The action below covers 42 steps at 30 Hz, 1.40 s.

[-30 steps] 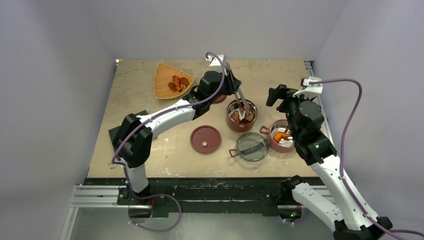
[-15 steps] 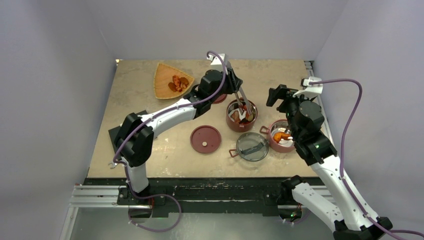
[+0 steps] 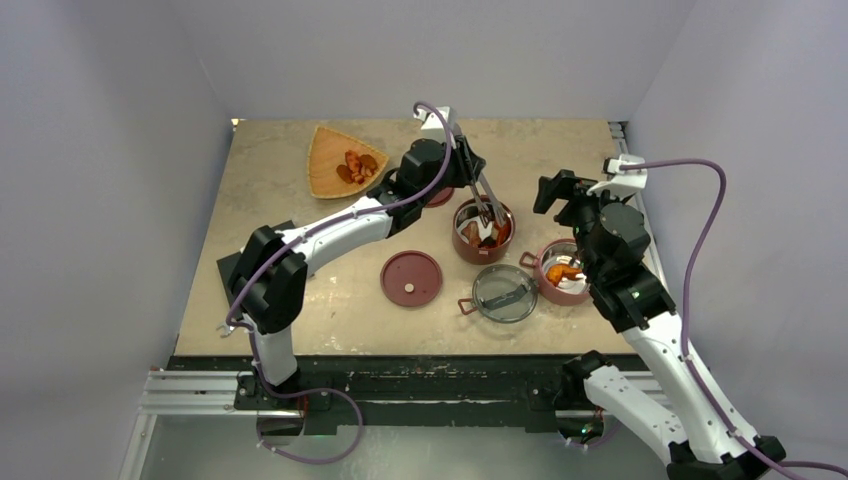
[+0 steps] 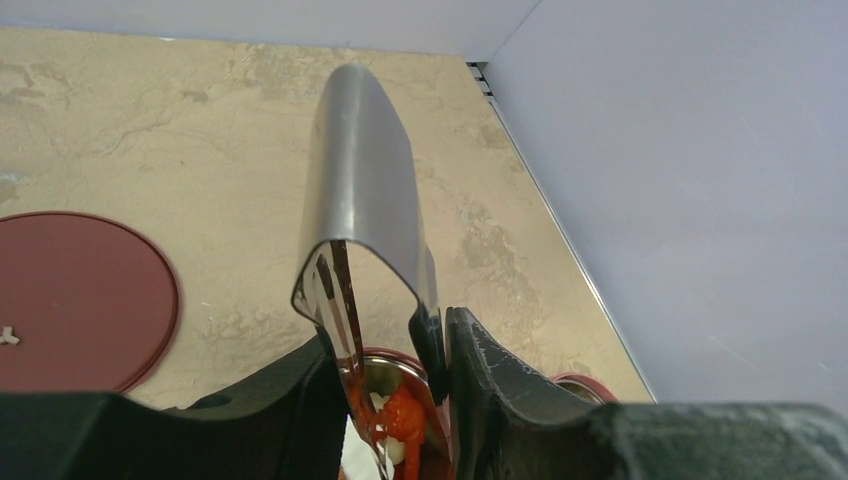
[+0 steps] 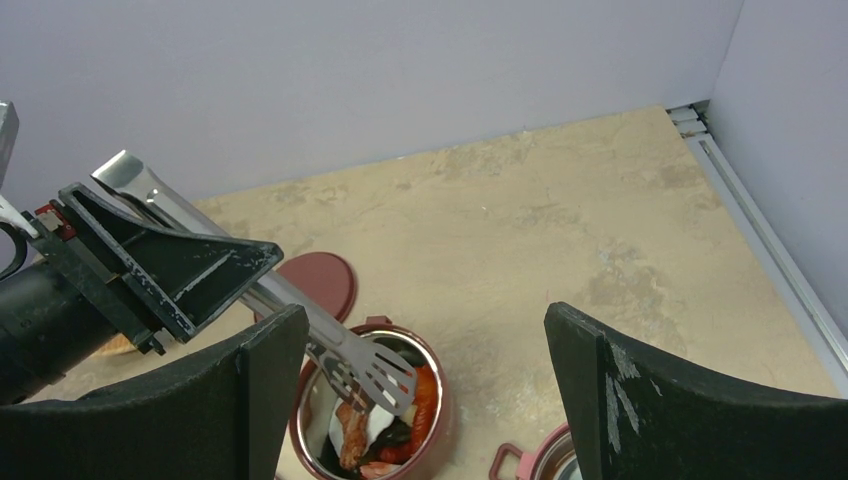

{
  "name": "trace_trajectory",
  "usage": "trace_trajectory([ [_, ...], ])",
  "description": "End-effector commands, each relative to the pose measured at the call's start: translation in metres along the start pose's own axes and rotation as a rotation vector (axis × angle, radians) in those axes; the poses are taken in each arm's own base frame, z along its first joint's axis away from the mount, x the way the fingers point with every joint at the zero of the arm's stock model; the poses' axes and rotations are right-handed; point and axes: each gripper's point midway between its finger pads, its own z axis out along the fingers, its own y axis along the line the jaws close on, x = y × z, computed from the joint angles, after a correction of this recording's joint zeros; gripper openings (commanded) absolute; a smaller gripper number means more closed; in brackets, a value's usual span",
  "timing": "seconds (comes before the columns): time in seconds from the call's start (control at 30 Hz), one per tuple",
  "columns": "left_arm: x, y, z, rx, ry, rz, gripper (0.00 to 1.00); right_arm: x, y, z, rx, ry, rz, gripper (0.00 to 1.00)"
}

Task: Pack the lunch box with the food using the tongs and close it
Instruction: Place the fake food in the packing box, then pick up the fake food from the plate.

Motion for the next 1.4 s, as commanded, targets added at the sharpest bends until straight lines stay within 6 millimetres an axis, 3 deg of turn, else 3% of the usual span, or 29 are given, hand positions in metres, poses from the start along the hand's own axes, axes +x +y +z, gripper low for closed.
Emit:
trace_trajectory([
  [0.0, -0.046, -0.025, -0.015, 0.05, -0.104, 0.005, 0.35, -0.007, 0.0, -0.003, -0.005, -0.022, 0.007, 0.92],
  [0.2, -0.086, -0.033, -0.051, 0.043, -0.148, 0.043, 0.33, -0.01, -0.001, -0.005, -0.003, -0.031, 0.01, 0.92],
  [0.33, -0.113, -0.021, -0.077, 0.008, -0.152, 0.072, 0.32, -0.012, -0.001, -0.005, -0.004, -0.037, 0.014, 0.92],
  [0.4, -0.128, -0.005, -0.088, -0.028, -0.16, 0.084, 0.32, -0.014, 0.0, -0.005, -0.009, -0.042, 0.017, 0.92],
  [0.6, -0.167, 0.074, -0.112, -0.209, -0.181, 0.122, 0.33, -0.014, 0.004, -0.005, -0.026, -0.04, 0.024, 0.92],
  [0.93, -0.203, 0.192, -0.117, -0.415, -0.316, 0.017, 0.34, -0.013, 0.002, -0.006, -0.025, -0.039, 0.02, 0.92],
  [1.2, -0.2, 0.26, -0.101, -0.572, -0.417, -0.074, 0.35, -0.011, 0.004, -0.003, -0.027, -0.034, 0.013, 0.93],
  [1.37, -0.191, 0.283, -0.085, -0.617, -0.427, -0.08, 0.35, -0.01, 0.005, 0.0, -0.028, -0.029, 0.005, 0.93],
])
